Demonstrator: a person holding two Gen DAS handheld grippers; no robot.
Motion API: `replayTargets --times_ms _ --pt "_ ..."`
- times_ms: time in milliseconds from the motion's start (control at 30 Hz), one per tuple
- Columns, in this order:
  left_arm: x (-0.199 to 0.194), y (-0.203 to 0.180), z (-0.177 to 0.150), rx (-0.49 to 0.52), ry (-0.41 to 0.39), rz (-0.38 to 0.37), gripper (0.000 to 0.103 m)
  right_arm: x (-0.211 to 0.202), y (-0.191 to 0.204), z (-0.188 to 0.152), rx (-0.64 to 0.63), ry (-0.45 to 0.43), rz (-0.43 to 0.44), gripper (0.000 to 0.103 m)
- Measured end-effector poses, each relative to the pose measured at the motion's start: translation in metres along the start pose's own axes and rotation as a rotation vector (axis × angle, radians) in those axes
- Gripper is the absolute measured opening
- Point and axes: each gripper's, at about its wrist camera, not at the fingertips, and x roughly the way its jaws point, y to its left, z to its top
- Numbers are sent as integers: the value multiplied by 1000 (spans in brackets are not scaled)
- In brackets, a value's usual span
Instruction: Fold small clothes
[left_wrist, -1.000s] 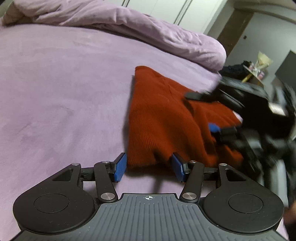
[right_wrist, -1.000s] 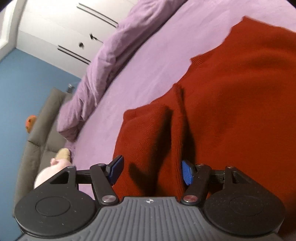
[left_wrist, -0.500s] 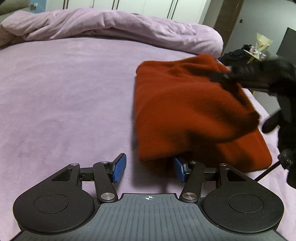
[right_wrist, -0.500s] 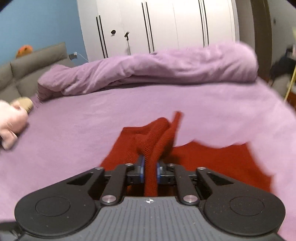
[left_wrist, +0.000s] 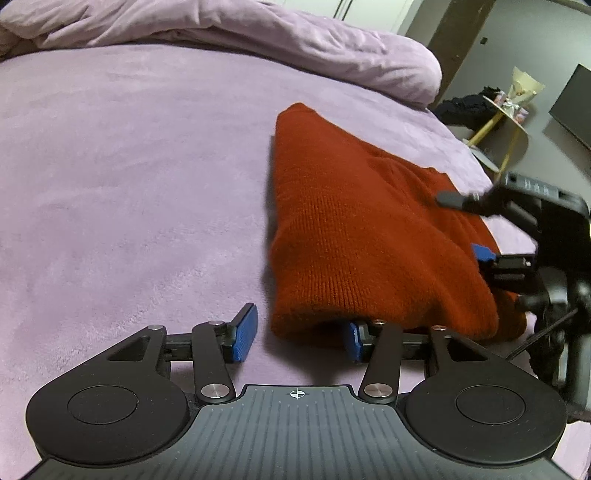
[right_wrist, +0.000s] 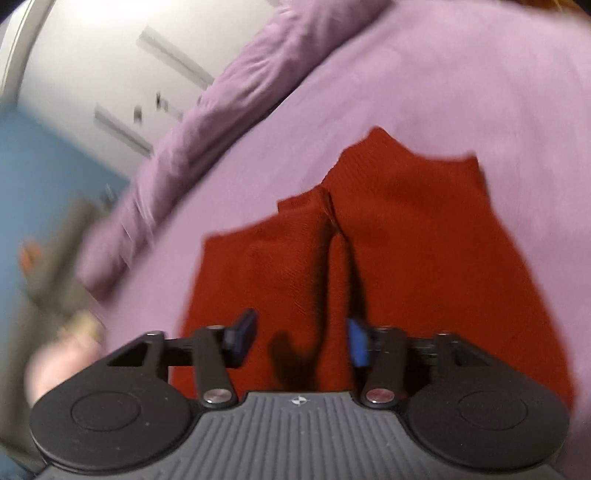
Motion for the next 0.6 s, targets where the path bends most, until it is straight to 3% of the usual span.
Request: replayTargets --times_ms 67,100,167,200,300,333,433,600 --pt "2 -8 0 10 1 10 54 10 6 0 12 10 10 57" --pt "2 -11 -1 21 2 16 56 17 14 -1 -41 17 -20 53" --pt "2 -19 0 42 3 31 57 28 40 -9 -245 18 -146 15" --pt "2 -23 -1 57 2 42 59 30 52 -17 -370 14 -206 11" --pt "2 -30 -1 81 -3 59 60 18 93 -36 -734 -102 -328 10" --pt "3 -29 -1 81 -3 62 60 9 99 -40 -799 -143 -358 10" --pt "6 -31 -1 59 1 58 60 -3 102 -42 -902 -204 -437 10" --pt "8 -34 -1 45 9 60 63 1 77 -39 -935 -183 -539 10"
